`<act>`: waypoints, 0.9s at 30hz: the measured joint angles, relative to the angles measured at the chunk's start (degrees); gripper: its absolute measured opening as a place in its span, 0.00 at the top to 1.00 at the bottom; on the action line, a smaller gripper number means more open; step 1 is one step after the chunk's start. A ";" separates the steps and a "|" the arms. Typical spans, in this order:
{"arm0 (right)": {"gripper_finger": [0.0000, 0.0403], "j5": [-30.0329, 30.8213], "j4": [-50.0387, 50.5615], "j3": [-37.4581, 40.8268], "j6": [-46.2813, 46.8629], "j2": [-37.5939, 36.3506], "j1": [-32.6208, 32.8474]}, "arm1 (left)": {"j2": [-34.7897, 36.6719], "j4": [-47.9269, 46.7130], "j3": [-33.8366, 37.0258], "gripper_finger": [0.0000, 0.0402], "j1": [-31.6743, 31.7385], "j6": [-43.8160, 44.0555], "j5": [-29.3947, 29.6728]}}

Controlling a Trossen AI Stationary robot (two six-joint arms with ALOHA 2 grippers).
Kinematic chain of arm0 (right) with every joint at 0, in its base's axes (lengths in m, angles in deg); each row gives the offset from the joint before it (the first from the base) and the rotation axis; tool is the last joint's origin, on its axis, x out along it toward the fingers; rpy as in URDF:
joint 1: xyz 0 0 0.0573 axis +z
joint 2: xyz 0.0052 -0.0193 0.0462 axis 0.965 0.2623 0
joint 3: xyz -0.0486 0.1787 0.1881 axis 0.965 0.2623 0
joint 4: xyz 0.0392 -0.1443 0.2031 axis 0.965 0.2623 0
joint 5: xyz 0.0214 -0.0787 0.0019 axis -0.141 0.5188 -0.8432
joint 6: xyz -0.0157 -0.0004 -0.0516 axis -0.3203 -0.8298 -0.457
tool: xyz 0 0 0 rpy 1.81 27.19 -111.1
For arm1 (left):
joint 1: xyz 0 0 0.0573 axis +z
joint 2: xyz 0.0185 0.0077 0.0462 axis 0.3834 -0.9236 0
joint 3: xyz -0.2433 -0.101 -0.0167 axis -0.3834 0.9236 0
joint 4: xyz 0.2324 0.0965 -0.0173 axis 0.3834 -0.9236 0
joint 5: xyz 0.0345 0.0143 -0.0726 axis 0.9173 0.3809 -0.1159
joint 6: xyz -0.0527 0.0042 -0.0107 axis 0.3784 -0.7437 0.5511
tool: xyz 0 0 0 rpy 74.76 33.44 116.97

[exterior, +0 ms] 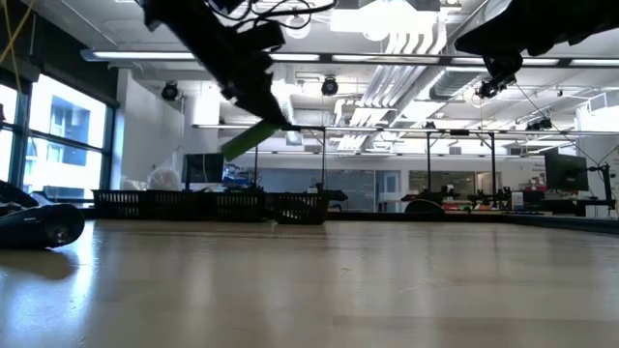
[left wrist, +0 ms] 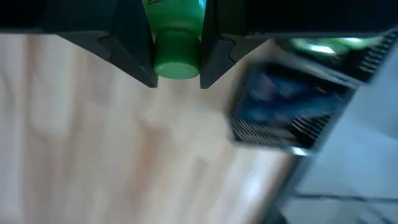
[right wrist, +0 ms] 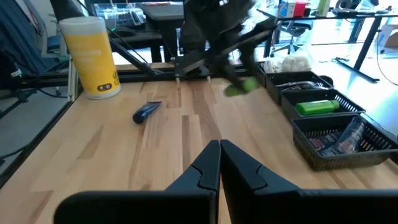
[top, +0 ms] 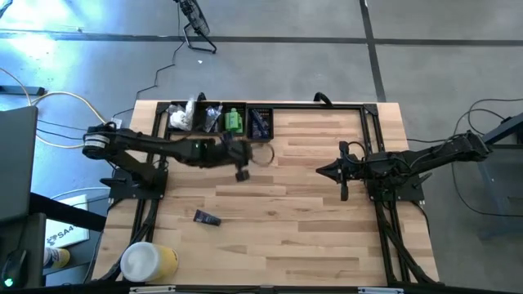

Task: Pick & Place Travel size toiletries
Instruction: Put the shampoo into the middle right black bin

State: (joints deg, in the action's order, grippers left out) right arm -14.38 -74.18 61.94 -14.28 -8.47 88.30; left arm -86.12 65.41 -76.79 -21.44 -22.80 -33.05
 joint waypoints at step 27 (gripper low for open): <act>0.99 0.02 1.19 0.02 -0.34 0.00 0.00 | -7.53 16.40 -0.09 0.74 24.78 14.53 9.16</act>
State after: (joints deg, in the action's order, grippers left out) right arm -14.35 -72.99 61.96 -14.61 -8.47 88.30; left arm -93.64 81.81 -76.88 3.34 -8.27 -23.90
